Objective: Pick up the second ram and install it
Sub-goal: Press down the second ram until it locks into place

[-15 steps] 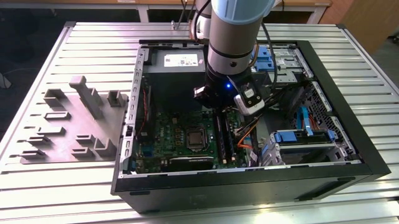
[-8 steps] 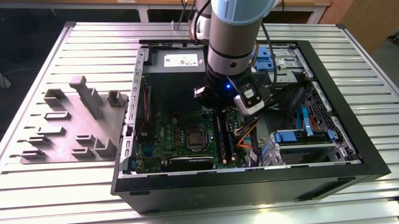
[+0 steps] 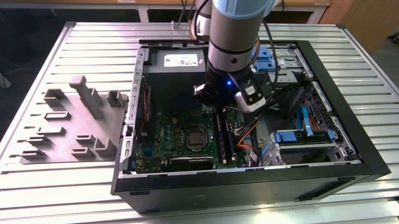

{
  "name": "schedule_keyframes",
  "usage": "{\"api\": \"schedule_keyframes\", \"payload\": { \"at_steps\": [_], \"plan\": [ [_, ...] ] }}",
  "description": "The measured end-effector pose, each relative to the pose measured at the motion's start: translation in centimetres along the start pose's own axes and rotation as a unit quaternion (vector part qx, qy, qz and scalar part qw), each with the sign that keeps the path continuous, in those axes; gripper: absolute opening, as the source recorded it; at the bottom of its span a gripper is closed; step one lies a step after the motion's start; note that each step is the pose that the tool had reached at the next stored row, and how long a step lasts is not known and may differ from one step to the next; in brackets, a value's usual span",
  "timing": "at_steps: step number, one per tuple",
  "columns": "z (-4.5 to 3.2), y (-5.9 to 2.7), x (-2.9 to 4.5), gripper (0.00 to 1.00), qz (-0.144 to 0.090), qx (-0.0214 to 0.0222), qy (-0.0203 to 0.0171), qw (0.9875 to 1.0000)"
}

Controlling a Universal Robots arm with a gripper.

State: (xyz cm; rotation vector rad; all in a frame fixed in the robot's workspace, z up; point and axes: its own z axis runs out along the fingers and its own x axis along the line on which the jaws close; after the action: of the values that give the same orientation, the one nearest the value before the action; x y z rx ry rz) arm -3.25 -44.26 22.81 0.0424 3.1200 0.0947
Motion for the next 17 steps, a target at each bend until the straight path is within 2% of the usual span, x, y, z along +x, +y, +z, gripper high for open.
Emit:
{"api": "schedule_keyframes", "payload": {
  "at_steps": [2, 7, 13, 17],
  "plan": [
    [-0.35, 0.02, 0.00, 0.10, 0.000, 0.0002, 0.0001, 1.0000],
    [-0.52, -0.15, -0.01, 0.10, 0.000, 0.0005, 0.0001, 1.0000],
    [-0.58, -1.34, -0.05, 0.10, 0.000, 0.0004, 0.0000, 1.0000],
    [-0.65, -2.51, -0.08, 0.10, 0.000, 0.0005, 0.0000, 1.0000]
  ]
}}
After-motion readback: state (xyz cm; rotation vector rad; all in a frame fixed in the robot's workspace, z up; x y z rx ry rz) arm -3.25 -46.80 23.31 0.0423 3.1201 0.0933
